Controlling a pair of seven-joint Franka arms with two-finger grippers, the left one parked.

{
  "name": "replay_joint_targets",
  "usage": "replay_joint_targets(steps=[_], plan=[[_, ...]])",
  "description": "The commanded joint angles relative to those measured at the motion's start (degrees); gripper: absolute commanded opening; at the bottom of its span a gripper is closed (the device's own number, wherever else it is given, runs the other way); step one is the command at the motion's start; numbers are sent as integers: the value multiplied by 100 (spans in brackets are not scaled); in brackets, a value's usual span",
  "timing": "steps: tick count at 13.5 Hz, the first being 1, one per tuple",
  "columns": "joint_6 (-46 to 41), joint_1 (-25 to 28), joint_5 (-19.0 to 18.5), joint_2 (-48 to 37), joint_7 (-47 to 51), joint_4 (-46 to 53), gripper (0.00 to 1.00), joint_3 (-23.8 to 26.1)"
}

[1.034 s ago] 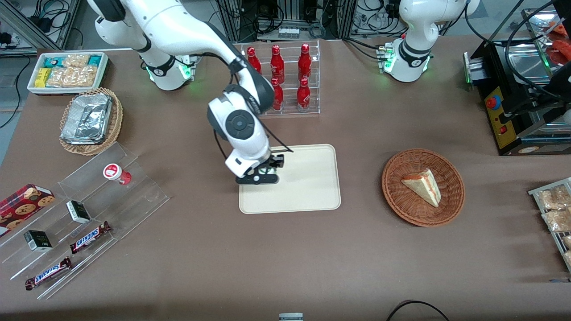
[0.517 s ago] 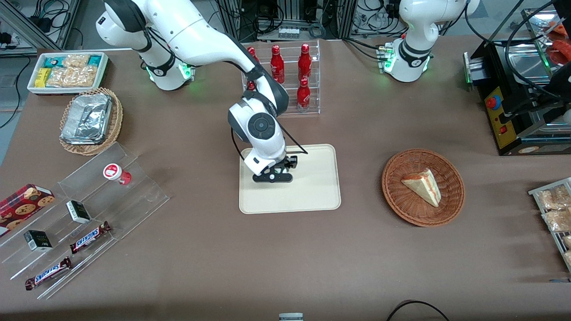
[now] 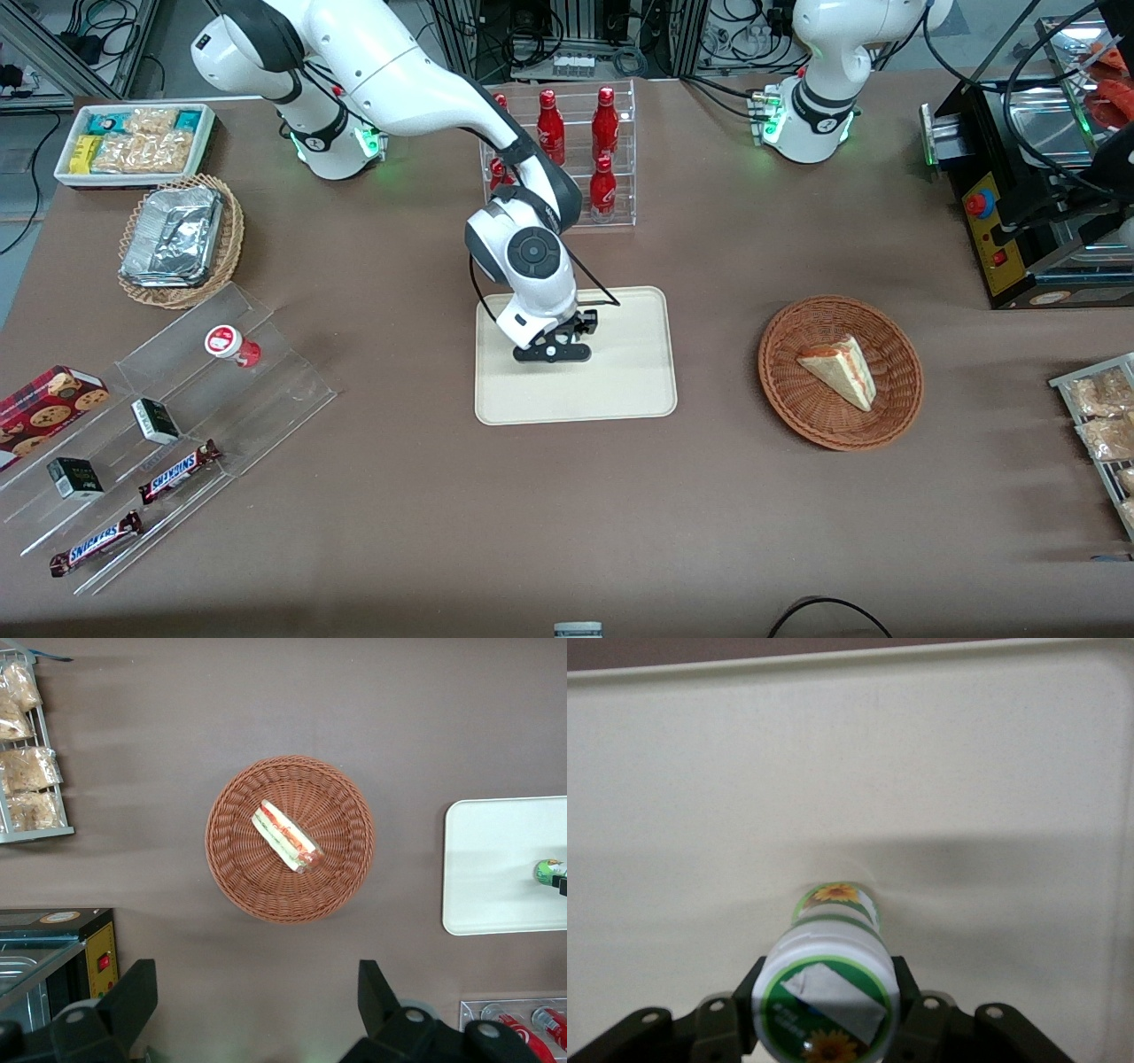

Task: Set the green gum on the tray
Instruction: 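Lower the green gum tub onto the tray and open the right gripper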

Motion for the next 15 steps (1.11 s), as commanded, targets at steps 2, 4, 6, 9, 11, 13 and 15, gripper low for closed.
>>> replay_joint_targets(steps=[2,4,6,9,11,13,15], plan=[[7,60,-156,173,68,199,84,-76],[111,60,-340,182,68,191,100,-67],[130,68,-411,199,68,191,100,-67],[121,121,-420,191,59,191,100,-67],[121,121,-429,182,59,182,100,-67],[95,121,-508,164,50,182,100,-67],[86,121,-569,147,50,156,100,-67]])
